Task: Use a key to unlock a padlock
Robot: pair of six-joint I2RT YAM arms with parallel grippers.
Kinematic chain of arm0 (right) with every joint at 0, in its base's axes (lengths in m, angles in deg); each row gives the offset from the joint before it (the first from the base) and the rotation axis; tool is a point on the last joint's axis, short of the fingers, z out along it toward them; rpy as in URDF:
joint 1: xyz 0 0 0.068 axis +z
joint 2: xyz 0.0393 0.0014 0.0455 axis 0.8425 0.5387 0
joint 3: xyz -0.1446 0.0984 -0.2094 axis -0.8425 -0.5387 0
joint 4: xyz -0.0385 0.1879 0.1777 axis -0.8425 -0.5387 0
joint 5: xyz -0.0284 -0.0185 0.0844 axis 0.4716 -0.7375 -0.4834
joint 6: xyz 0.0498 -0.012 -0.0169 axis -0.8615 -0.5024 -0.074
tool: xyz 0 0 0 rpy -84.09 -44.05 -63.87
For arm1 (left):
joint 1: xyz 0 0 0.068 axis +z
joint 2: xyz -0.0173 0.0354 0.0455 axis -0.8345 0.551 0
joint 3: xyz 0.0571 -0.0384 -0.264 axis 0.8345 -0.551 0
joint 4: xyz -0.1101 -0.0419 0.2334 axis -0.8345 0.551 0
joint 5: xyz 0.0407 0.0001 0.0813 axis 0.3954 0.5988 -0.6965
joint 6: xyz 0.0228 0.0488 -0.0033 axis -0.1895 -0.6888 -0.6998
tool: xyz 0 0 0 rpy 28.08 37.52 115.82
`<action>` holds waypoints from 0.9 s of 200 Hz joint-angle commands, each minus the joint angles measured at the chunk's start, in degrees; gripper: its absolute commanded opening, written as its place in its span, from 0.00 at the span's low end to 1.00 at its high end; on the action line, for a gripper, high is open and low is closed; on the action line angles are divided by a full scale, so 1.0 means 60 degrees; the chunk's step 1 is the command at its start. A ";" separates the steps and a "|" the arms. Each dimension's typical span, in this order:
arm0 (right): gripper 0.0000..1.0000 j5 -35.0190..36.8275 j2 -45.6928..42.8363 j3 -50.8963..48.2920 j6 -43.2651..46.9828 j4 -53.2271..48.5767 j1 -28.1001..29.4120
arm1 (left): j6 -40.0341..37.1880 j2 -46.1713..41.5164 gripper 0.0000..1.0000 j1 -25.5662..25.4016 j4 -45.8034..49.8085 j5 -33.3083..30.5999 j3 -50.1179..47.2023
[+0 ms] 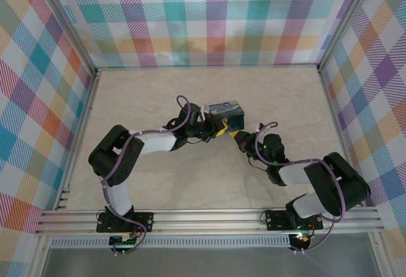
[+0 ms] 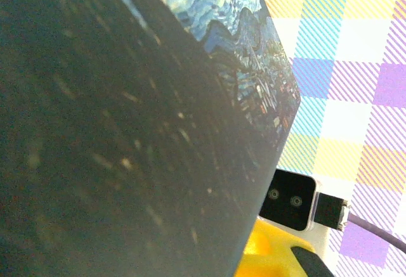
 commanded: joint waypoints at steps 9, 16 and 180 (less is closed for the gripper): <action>0.00 0.0050 0.0330 0.0069 -0.0566 0.1021 0.0049 | 0.0142 0.0091 0.04 -0.0185 -0.0508 0.0491 0.0021; 0.00 0.0006 0.0416 0.0082 -0.0704 0.1073 0.0049 | 0.0156 0.0091 0.04 -0.0189 -0.0527 0.0489 0.0031; 0.00 0.0143 0.2317 0.0096 -0.4580 0.3374 0.0122 | 0.0171 -0.0041 0.03 -0.0230 -0.0827 0.0631 -0.0082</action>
